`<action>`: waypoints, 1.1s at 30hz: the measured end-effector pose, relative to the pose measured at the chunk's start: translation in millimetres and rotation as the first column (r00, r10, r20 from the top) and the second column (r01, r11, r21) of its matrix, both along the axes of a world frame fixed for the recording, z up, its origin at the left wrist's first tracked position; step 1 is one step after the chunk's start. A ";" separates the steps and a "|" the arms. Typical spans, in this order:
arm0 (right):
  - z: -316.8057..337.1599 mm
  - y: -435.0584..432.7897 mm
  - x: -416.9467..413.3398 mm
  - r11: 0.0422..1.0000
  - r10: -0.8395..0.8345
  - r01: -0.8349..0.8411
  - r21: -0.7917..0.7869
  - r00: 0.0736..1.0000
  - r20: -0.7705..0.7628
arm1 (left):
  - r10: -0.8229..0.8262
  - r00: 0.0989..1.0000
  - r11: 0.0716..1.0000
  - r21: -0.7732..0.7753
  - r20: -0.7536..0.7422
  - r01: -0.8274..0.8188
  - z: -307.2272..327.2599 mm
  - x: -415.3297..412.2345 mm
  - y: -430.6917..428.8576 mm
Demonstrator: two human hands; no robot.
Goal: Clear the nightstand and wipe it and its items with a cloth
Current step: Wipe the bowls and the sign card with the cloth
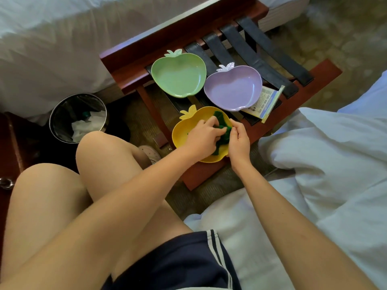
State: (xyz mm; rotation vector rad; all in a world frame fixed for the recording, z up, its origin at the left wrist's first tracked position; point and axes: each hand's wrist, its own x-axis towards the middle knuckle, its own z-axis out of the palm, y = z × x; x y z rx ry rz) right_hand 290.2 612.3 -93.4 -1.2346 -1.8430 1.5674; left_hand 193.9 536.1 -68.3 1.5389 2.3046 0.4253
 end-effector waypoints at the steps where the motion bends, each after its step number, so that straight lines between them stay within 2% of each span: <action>1: 0.8 0.6 0.0 1.000 0.009 -0.009 -0.002 1.000 0.000 | -0.076 0.997 0.997 -0.004 0.012 0.076 0.8 -4.2 -6.5; 4: 1.8 1.0 0.1 0.999 0.036 -0.036 0.029 0.999 0.015 | -0.301 0.954 0.953 -0.017 0.014 0.301 1.2 -16.6 -33.1; 7: 3.1 1.0 0.3 0.997 0.058 -0.060 0.047 0.998 0.036 | -0.308 0.950 0.944 -0.136 -0.038 0.301 8.3 -40.7 -49.5; 10: 2.6 -0.2 -1.3 0.997 0.046 -0.048 0.053 0.998 0.040 | -0.191 0.970 0.964 -0.215 -0.148 0.157 14.4 -52.1 -44.6; 13: 2.5 -2.1 -1.2 0.998 0.033 -0.036 0.051 0.998 0.047 | -0.023 0.973 0.966 -0.255 -0.230 -0.038 13.7 -28.6 -25.9; 18: 2.9 -1.1 -0.7 0.997 0.048 -0.050 0.059 0.998 0.037 | 0.364 0.922 0.909 -0.166 -0.129 -0.382 14.4 7.3 18.7; 21: 4.1 -0.5 -1.8 0.997 0.054 -0.056 0.060 0.998 0.030 | 0.463 0.881 0.864 -0.173 -0.100 -0.474 16.4 21.8 36.2; 23: 4.4 0.2 -2.6 0.999 0.033 -0.033 0.025 0.999 0.007 | 0.399 0.911 0.899 -0.154 -0.106 -0.411 15.3 23.6 32.9; 27: 2.8 1.5 -1.1 0.998 0.021 -0.023 -0.063 0.999 -0.036 | 0.064 0.996 0.993 -0.092 -0.063 -0.070 7.1 14.3 1.9; 31: 2.6 2.5 -0.5 0.996 0.051 -0.053 -0.065 0.998 -0.034 | -0.236 0.972 0.968 -0.087 0.022 0.237 4.9 -2.8 -28.6; 33: 3.2 1.6 -1.5 0.997 0.058 -0.059 -0.042 0.998 -0.011 | -0.315 0.947 0.943 -0.093 0.062 0.320 7.4 -16.5 -39.6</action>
